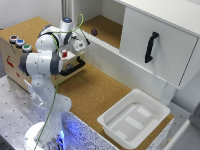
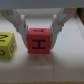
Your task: Place the grasped pink object in the drawer
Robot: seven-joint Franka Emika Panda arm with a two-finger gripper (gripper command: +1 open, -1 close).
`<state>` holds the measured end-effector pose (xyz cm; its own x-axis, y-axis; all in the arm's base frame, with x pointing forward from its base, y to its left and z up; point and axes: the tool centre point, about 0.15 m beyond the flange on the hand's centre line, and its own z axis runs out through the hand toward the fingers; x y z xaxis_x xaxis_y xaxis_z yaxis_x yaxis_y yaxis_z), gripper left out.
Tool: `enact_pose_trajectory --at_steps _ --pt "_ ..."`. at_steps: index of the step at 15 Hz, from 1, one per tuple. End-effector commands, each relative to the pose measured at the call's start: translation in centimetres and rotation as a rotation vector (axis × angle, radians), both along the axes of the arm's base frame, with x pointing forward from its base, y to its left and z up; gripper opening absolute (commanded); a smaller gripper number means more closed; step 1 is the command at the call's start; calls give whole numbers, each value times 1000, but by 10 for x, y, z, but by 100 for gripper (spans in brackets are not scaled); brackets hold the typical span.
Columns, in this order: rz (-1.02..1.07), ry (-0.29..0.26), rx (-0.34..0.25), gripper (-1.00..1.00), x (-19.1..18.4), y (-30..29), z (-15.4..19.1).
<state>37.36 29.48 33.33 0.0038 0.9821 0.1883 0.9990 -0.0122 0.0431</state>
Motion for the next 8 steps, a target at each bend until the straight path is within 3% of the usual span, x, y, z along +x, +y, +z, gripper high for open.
enact_pose_trajectory --at_steps 1,3,8 --pt "25 18 29 100 12 13 32" --pt "54 48 39 100 1 12 54" --pt "20 46 46 100 -4 15 94"
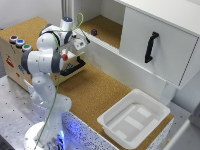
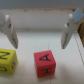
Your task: Place the grasped pink object in the drawer
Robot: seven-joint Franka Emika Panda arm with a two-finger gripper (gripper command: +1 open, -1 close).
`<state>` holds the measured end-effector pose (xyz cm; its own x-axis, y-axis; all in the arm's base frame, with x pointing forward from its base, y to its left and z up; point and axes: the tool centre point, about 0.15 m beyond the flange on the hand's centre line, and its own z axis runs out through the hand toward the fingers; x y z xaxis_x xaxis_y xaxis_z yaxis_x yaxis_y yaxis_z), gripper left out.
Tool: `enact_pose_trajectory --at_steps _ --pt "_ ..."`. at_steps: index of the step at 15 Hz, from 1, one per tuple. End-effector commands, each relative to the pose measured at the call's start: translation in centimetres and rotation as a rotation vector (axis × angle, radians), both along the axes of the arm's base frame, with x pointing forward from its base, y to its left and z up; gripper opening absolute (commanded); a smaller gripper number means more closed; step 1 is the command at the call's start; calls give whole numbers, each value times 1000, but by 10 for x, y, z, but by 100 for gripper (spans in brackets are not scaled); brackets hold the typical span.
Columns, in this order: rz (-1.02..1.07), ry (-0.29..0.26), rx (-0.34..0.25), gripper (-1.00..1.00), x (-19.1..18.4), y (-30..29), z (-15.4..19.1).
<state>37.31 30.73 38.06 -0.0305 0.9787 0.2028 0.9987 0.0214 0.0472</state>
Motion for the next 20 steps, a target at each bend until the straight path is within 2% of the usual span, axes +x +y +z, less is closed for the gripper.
enact_pose_trajectory --at_steps 1,2,3,4,5,7,8,9,10,11,13,15,18,20 --pt "-82 39 55 100 0 4 63" --pt "-153 64 84 100 1 3 77" --pt "-226 55 117 100 1 1 90" --pt "-306 27 122 100 0 -3 104" --pt "-394 26 137 100 0 -7 117" --pt "-540 29 136 100 2 -14 134" --pt "-668 58 158 100 8 -21 142" --pt "-818 58 187 100 16 -31 149" --pt "-959 8 198 100 23 -41 156" --pt "-1068 2 236 100 27 -45 160" --pt "-1217 -73 261 100 31 -40 161" --pt "-1314 -143 247 100 38 -28 156" --pt "-1415 -312 156 100 76 -9 146" --pt "-1470 -348 149 100 109 -6 145"
